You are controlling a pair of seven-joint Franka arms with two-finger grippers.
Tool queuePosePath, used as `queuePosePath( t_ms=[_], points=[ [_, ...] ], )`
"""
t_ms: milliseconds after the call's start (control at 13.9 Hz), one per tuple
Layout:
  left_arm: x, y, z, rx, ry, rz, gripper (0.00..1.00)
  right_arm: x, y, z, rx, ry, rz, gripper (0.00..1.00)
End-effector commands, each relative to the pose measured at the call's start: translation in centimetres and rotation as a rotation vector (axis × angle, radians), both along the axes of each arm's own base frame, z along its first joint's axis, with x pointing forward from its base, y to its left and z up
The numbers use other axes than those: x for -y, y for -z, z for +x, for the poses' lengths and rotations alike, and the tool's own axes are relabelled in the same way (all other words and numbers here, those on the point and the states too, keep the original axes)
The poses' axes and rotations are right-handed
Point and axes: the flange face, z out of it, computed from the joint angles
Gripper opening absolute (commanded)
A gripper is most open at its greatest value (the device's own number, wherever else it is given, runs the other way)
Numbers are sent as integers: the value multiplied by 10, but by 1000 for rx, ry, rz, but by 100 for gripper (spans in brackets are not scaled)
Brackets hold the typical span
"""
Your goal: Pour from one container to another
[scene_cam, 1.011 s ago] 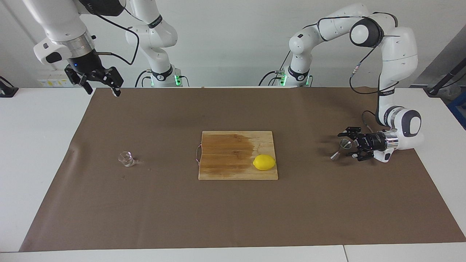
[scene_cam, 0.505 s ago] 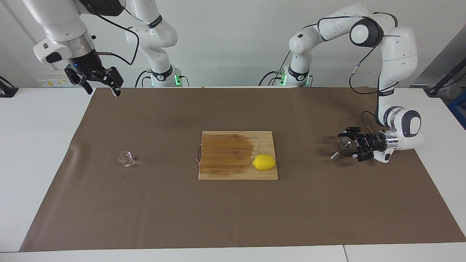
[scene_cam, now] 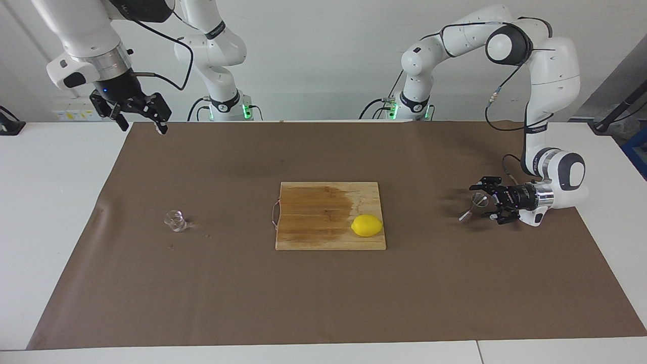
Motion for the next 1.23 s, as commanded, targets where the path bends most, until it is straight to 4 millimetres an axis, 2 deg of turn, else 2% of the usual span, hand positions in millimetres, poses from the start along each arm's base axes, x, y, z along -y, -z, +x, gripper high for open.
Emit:
queuePosePath(
  t_ms=[0,289,1155],
  points=[
    [0,0,0,11,-16,-2,95,1,-1,-7,4,-10,26,100],
    [0,1,2,11,-25,9,88,1,-1,-7,4,-10,26,100],
    [-1,1,4,15,-41,9,55,1,-1,-7,4,-10,26,100]
  ],
)
